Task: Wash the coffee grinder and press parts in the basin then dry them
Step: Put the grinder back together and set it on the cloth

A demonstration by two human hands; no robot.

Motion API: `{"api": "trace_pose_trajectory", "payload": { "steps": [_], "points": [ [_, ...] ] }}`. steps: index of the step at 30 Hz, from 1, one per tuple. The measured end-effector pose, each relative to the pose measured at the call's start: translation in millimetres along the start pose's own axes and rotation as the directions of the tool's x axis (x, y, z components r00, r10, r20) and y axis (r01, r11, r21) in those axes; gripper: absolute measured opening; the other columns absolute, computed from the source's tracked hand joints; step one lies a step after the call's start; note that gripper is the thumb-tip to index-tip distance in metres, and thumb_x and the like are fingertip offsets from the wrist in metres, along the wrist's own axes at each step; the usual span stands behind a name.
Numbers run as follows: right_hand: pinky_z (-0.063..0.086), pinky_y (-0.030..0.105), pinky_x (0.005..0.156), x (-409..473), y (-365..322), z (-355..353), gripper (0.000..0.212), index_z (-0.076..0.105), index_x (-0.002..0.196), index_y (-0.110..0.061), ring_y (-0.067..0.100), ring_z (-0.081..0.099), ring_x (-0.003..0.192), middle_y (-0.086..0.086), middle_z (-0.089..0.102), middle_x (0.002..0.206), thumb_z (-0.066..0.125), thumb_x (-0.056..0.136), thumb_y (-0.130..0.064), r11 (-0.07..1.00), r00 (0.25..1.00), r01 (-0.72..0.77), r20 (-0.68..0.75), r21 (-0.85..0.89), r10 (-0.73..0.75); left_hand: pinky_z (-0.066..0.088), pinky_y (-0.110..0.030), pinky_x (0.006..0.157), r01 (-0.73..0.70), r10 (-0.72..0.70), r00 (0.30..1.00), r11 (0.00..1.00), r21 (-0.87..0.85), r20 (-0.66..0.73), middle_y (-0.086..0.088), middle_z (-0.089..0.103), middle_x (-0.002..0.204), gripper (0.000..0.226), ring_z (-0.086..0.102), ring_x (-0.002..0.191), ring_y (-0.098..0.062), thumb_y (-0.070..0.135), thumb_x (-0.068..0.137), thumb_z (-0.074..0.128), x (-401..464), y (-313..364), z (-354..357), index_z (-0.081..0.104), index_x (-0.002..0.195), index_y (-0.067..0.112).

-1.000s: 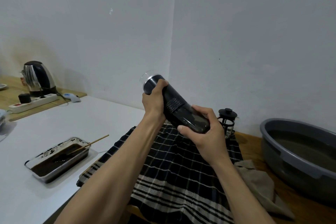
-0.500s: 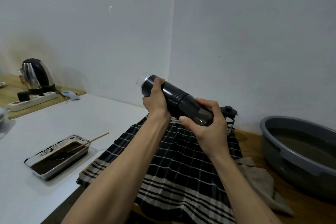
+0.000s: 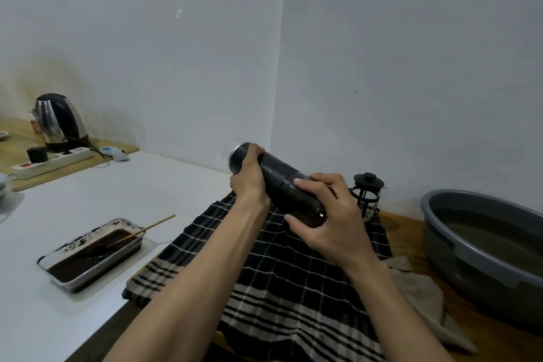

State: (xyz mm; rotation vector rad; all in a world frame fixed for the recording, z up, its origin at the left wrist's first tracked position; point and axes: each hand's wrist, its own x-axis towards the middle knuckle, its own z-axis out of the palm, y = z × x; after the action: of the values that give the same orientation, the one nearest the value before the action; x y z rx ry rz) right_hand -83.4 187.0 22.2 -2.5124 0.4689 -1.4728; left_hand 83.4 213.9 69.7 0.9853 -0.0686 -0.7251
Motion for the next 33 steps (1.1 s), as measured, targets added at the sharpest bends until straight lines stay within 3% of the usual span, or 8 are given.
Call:
{"api": "trace_pose_trajectory", "payload": {
  "steps": [3,11,13,17,22,25,29,33],
  "points": [
    [0.052,0.020,0.098,-4.3,-1.0,4.1,0.059,0.066,0.125,-0.026,0.007,0.055,0.119,-0.002,0.050,0.131,0.089,0.071,-0.032,1.000,0.999,-0.006,-0.053,0.012,0.007,0.061,-0.041,0.072,0.006,-0.005,0.999,1.000,-0.027,0.036,-0.012,0.070,0.092,0.047,0.068,0.076,-0.030,0.034,0.071,0.081,-0.8,-0.1,2.4,0.063,0.104,0.005],
    [0.047,0.008,0.092,-3.9,-7.5,7.6,0.064,0.067,0.120,-0.032,0.002,0.055,0.120,0.000,0.054,0.130,0.095,0.064,-0.016,0.980,0.973,-0.089,-0.196,0.177,0.124,0.059,-0.036,0.066,-0.025,0.043,0.994,0.984,-0.176,0.097,-0.010,0.068,0.089,0.055,0.067,0.075,-0.027,0.034,0.070,0.082,2.7,-6.4,7.5,0.067,0.113,0.004],
    [0.050,0.012,0.092,-6.5,-8.3,9.3,0.064,0.066,0.122,-0.029,0.004,0.057,0.119,0.003,0.054,0.129,0.095,0.066,-0.016,0.979,0.961,-0.085,-0.244,0.184,0.129,0.058,-0.036,0.066,-0.003,0.027,0.992,0.980,-0.199,0.121,-0.010,0.068,0.087,0.055,0.067,0.074,-0.028,0.037,0.068,0.081,1.3,-6.8,9.6,0.067,0.110,0.003],
    [0.059,0.028,0.083,-3.0,-24.0,10.1,0.063,0.062,0.121,-0.032,0.015,0.068,0.104,0.002,0.064,0.119,0.094,0.068,-0.020,0.849,0.900,-0.221,-0.235,0.481,0.367,0.054,-0.037,0.067,0.089,0.018,0.943,0.949,-0.302,0.332,-0.012,0.062,0.080,0.063,0.062,0.069,-0.030,0.043,0.059,0.078,4.0,-2.7,11.3,0.059,0.104,0.004],
    [0.062,0.030,0.079,9.1,-33.7,2.2,0.059,0.064,0.114,-0.035,0.009,0.070,0.096,-0.011,0.068,0.110,0.093,0.067,-0.015,0.754,0.881,-0.294,-0.139,0.588,0.452,0.053,-0.041,0.071,-0.025,0.126,0.919,0.964,-0.264,0.373,-0.014,0.060,0.083,0.066,0.062,0.073,-0.031,0.042,0.057,0.081,11.1,3.5,13.4,0.059,0.106,0.003],
    [0.063,0.041,0.080,7.8,-36.1,0.9,0.061,0.064,0.116,-0.032,0.011,0.071,0.098,-0.017,0.068,0.106,0.092,0.068,-0.008,0.678,0.860,-0.341,-0.075,0.651,0.504,0.054,-0.045,0.076,-0.075,0.171,0.910,0.964,-0.255,0.378,-0.019,0.061,0.093,0.070,0.062,0.082,-0.034,0.045,0.060,0.081,14.2,3.1,13.7,0.061,0.112,0.001],
    [0.064,0.042,0.077,2.5,-38.8,2.9,0.060,0.064,0.117,-0.028,0.012,0.071,0.096,-0.021,0.068,0.104,0.091,0.069,-0.005,0.659,0.855,-0.350,-0.062,0.666,0.515,0.053,-0.052,0.082,-0.123,0.188,0.918,0.972,-0.201,0.348,-0.021,0.064,0.097,0.084,0.063,0.088,-0.037,0.046,0.061,0.083,14.5,1.1,10.6,0.061,0.125,-0.005],
    [0.063,0.054,0.075,2.3,-38.9,4.8,0.054,0.067,0.115,-0.026,0.024,0.076,0.092,0.000,0.070,0.111,0.085,0.072,0.001,0.307,0.736,-0.425,0.128,0.851,0.665,0.050,-0.048,0.075,-0.247,0.291,0.893,0.955,-0.165,0.342,-0.018,0.060,0.091,0.057,0.060,0.083,-0.034,0.040,0.067,0.080,11.5,-1.3,9.7,0.062,0.108,0.006]
  ]
}}
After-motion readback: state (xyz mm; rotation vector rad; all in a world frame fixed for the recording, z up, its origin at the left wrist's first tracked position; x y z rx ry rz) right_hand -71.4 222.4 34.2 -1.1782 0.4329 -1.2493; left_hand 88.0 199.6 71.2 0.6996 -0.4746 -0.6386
